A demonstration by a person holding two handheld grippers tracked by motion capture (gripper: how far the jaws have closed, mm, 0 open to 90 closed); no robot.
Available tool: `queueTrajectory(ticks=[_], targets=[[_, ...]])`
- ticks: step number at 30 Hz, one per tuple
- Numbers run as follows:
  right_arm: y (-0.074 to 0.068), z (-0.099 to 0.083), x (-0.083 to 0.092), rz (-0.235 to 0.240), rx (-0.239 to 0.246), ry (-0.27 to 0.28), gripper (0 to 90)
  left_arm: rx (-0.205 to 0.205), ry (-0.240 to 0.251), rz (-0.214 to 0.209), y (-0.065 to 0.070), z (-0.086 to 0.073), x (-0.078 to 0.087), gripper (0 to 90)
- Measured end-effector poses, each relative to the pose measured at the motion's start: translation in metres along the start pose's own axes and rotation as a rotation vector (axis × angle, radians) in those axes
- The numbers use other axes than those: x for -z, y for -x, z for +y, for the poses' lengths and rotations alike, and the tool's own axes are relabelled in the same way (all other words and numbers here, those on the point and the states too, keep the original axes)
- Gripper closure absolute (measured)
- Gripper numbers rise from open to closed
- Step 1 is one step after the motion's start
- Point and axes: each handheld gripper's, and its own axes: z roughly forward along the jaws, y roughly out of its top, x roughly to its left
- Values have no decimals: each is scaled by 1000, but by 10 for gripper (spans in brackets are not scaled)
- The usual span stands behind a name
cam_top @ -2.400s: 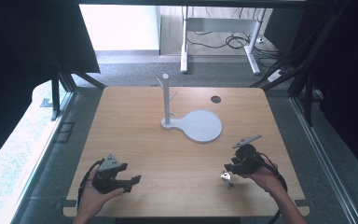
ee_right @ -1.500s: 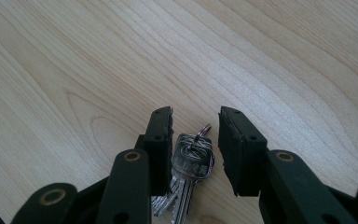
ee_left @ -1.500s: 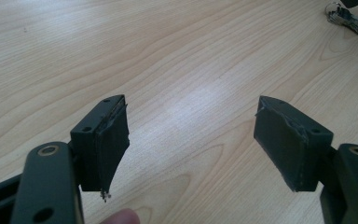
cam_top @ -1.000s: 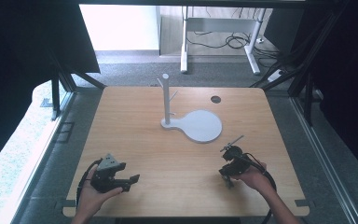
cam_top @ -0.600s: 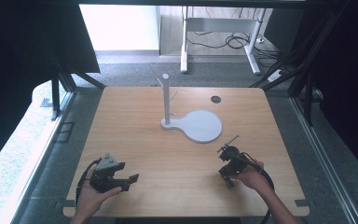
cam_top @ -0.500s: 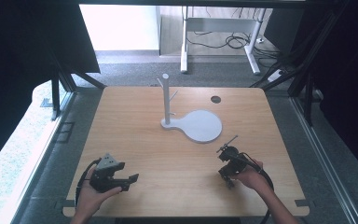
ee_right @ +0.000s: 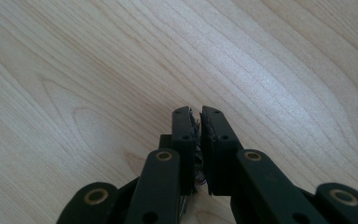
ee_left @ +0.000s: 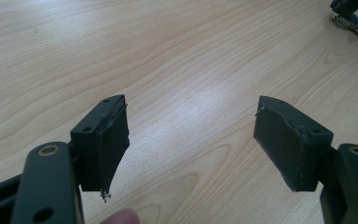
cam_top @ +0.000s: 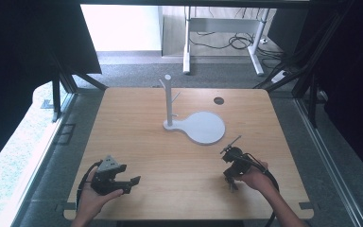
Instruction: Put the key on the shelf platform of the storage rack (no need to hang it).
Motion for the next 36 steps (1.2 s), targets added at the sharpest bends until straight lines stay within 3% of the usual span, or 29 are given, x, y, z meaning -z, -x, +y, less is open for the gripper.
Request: queueTrajectory(ticks=[5, 21, 29, 36], targets=[[0, 0, -1, 11, -8, -1, 870, -1, 1, -1, 0, 0, 1, 265], [-4, 3, -6, -13, 42, -56, 899, 4, 5, 1, 0, 0, 1, 266], [-5, 3, 6, -11, 75, -64, 900, 4, 1, 2, -1, 0, 1, 266], [-1, 4, 21, -17, 77, -44, 900, 11, 10, 5, -2, 0, 4, 267]])
